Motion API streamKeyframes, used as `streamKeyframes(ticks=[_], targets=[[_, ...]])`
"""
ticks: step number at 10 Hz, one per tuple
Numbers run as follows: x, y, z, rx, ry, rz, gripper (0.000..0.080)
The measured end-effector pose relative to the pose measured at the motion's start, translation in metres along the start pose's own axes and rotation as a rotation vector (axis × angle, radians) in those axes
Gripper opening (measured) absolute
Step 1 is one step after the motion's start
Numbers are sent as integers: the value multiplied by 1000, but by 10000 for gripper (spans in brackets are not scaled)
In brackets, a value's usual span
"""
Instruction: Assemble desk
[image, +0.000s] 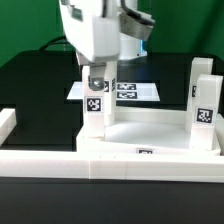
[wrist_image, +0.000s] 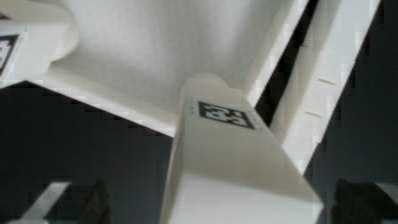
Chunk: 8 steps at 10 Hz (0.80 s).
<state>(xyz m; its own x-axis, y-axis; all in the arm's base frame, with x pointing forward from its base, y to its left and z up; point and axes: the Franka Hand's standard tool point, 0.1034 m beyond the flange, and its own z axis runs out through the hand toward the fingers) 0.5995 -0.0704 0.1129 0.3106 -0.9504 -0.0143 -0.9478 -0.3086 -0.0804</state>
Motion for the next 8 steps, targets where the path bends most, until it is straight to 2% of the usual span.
streamKeyframes(ticks=[1,5,8], targets=[[-4,0,4,-3,-2,-118,644],[-2,1,3,-4,0,-440,649],[-6,-1,3,-19,6,-695,649]])
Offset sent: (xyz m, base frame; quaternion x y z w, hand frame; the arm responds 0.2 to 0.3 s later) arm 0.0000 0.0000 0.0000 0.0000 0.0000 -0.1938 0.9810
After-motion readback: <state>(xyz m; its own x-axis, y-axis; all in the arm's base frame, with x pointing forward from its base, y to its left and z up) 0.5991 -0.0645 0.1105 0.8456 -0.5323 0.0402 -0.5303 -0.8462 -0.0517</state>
